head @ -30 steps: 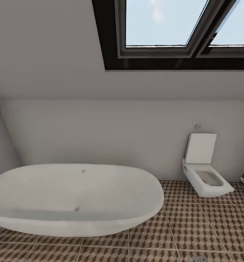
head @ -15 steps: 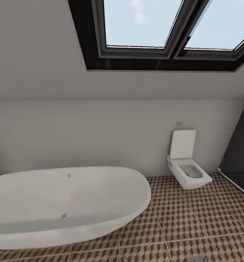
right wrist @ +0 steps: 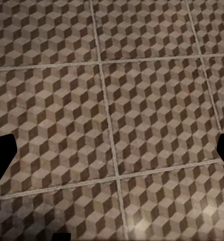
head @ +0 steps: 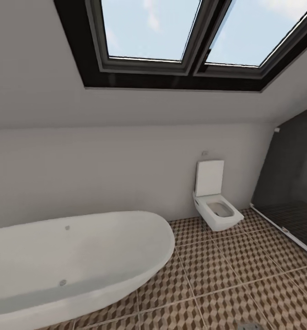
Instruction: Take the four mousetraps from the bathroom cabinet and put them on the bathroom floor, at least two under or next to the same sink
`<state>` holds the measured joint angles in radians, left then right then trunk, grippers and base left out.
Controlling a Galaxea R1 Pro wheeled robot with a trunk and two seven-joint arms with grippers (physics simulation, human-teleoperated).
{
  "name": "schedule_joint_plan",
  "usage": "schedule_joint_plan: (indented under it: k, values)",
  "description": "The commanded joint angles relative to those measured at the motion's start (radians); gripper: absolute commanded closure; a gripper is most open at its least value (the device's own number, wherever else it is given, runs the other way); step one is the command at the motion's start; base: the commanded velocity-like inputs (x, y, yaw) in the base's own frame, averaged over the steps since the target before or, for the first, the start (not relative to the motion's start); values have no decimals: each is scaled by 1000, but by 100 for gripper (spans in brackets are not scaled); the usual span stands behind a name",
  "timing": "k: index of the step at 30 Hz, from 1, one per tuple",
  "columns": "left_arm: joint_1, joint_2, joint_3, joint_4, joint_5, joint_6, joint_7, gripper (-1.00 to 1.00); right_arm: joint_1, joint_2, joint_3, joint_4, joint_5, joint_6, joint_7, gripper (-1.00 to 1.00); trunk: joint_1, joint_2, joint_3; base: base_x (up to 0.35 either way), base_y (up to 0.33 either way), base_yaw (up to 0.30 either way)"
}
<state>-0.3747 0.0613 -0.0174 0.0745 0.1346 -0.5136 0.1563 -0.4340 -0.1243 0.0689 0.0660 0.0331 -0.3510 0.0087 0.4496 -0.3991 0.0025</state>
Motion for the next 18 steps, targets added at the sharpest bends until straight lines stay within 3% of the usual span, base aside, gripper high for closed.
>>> schedule_joint_plan:
  k: [1,18]
  values:
    - [-1,0,-3,4,7,-6,-1,-100,-2,0,6,5,1,-6,1,-100,0,-1,0,0,0,-267]
    - [-1,0,-3,4,7,-6,-1,-100,-2,0,6,5,1,-6,0,-100,0,-1,0,0,0,-267]
